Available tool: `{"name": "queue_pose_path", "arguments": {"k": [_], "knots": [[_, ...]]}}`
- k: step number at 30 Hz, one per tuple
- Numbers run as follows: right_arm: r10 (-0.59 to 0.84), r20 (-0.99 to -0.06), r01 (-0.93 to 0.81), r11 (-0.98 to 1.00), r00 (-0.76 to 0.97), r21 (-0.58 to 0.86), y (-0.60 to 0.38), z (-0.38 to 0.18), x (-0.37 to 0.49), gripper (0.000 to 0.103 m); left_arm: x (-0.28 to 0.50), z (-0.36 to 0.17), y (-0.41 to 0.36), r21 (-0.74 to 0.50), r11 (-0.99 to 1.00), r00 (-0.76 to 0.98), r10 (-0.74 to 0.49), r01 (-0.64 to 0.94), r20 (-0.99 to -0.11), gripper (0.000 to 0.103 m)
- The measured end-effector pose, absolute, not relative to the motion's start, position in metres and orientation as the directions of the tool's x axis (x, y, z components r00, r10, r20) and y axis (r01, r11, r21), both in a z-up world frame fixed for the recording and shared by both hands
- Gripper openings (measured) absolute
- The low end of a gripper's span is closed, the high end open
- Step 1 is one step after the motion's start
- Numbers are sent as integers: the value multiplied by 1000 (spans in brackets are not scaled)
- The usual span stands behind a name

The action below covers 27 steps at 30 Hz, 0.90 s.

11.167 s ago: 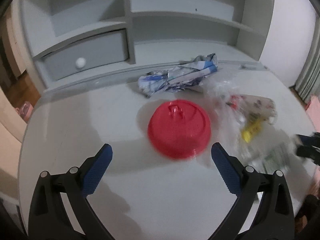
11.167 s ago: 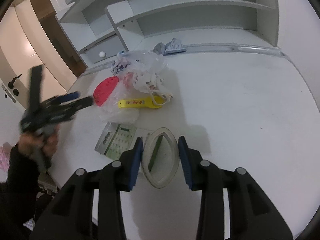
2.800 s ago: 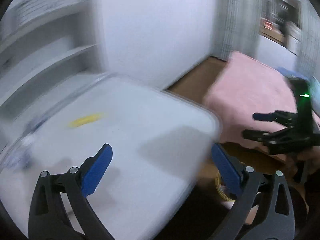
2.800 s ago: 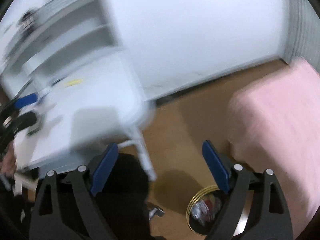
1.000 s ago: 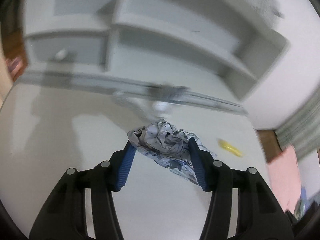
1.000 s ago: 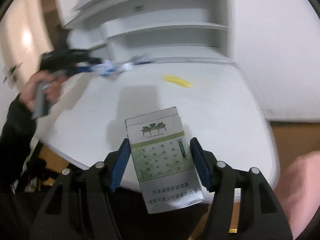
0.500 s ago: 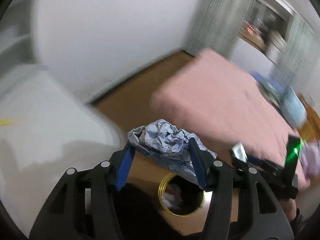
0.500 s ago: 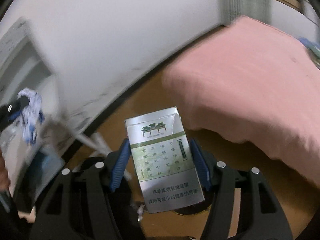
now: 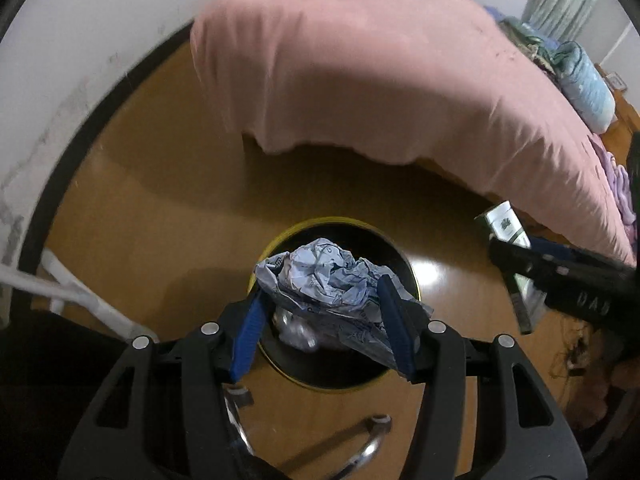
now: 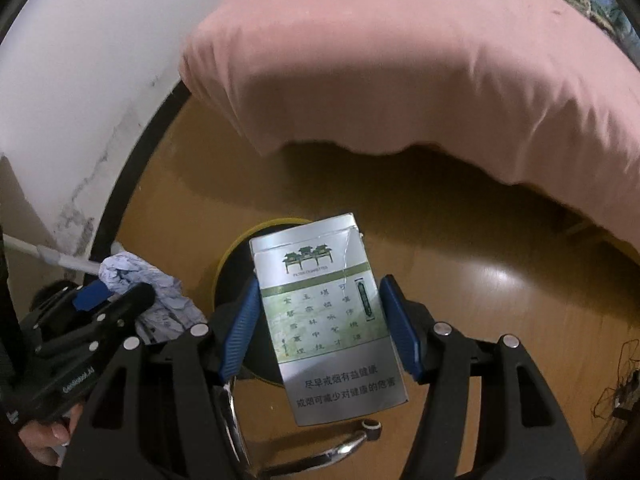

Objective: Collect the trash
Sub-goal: 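Carry the foil and cigarette pack over the black bin and open both tools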

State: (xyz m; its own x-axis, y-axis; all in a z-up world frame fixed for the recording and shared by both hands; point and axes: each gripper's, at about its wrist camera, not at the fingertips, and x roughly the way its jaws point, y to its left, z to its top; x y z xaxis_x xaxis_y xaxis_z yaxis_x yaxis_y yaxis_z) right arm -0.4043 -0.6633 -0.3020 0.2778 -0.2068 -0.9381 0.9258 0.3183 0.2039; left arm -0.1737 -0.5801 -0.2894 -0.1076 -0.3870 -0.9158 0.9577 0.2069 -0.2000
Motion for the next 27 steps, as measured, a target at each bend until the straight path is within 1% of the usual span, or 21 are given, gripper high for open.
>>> {"name": "queue_pose_path", "arguments": {"k": [4, 7, 18, 19, 21, 27], "knots": [[-181, -943, 921, 329, 279, 209, -662, -309, -397, 60, -175, -300, -587, -159, 184, -83, -364, 970, -928, 55], [-177, -942, 918, 334, 284, 214, -656, -307, -393, 60, -180, -304, -593, -152, 161, -85, -362, 975, -928, 55], [-178, -937, 905, 361, 301, 223, -657, -303, -376, 61, -163, -296, -579, -227, 212, -133, -382, 951, -914, 56], [-179, -935, 905, 361, 305, 226, -656, -302, -375, 62, -164, -296, -579, -228, 211, -134, -384, 951, -914, 56], [-183, -933, 904, 361, 308, 228, -655, -300, -375, 70, -164, -296, -578, -229, 209, -136, -383, 951, -914, 57], [-185, -932, 903, 362, 311, 229, -652, -297, -374, 70, -165, -295, -578, -234, 211, -140, -382, 949, -914, 57]]}}
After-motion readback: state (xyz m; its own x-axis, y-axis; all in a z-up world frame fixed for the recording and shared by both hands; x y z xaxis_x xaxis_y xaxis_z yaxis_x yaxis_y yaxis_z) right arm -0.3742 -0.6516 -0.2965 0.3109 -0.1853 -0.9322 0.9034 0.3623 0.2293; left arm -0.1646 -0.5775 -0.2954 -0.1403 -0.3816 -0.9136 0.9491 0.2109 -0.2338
